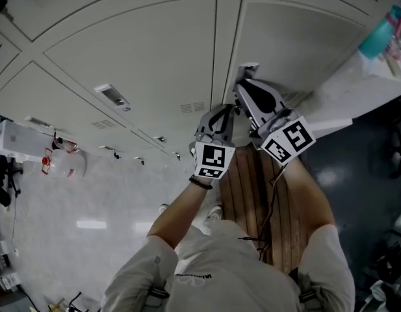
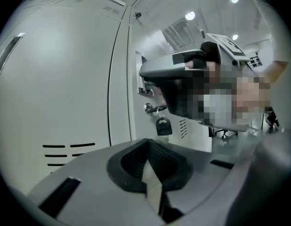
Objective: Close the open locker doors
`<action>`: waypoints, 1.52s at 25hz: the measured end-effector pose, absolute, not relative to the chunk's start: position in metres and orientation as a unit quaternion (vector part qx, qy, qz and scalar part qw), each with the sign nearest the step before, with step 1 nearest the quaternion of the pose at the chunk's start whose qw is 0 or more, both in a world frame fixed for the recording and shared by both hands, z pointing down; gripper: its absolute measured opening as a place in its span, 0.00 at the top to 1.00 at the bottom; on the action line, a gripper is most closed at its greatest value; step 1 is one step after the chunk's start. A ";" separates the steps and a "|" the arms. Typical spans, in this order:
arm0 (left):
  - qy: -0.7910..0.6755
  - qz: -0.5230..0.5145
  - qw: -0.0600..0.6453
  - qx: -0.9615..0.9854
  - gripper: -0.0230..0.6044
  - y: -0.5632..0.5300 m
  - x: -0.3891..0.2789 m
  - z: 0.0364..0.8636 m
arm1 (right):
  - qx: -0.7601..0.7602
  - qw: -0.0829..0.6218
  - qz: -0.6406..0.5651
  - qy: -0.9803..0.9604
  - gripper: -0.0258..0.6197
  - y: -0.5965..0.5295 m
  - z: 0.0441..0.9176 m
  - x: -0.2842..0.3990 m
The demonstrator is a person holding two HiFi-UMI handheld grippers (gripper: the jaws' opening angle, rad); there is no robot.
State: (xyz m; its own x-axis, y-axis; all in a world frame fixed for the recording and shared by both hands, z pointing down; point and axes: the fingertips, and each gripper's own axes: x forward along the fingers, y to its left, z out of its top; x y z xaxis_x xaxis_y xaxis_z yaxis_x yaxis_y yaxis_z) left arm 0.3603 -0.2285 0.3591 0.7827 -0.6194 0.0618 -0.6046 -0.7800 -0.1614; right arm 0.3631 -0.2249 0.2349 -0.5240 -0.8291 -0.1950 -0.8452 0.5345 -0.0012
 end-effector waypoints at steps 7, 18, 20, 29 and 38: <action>0.336 -0.060 0.060 -0.938 0.96 -0.241 0.362 0.360 | -0.496 0.089 0.048 0.862 0.91 -0.237 0.235 0.365; 0.323 -0.061 0.063 -0.942 0.96 -0.242 0.363 0.360 | -0.574 0.124 0.042 0.808 0.94 -0.203 0.238 0.384; 0.311 -0.055 0.061 -0.947 0.96 -0.238 0.357 0.359 | -0.587 0.117 0.038 0.800 0.95 -0.178 0.243 0.387; 0.302 -0.040 0.065 -0.950 0.96 -0.183 0.212 0.315 | -0.641 0.109 0.015 0.760 0.95 -0.092 0.238 0.381; 0.409 0.031 0.043 -0.911 0.96 -0.171 0.030 0.231 | -0.646 0.120 0.035 0.753 0.95 -0.077 0.202 0.323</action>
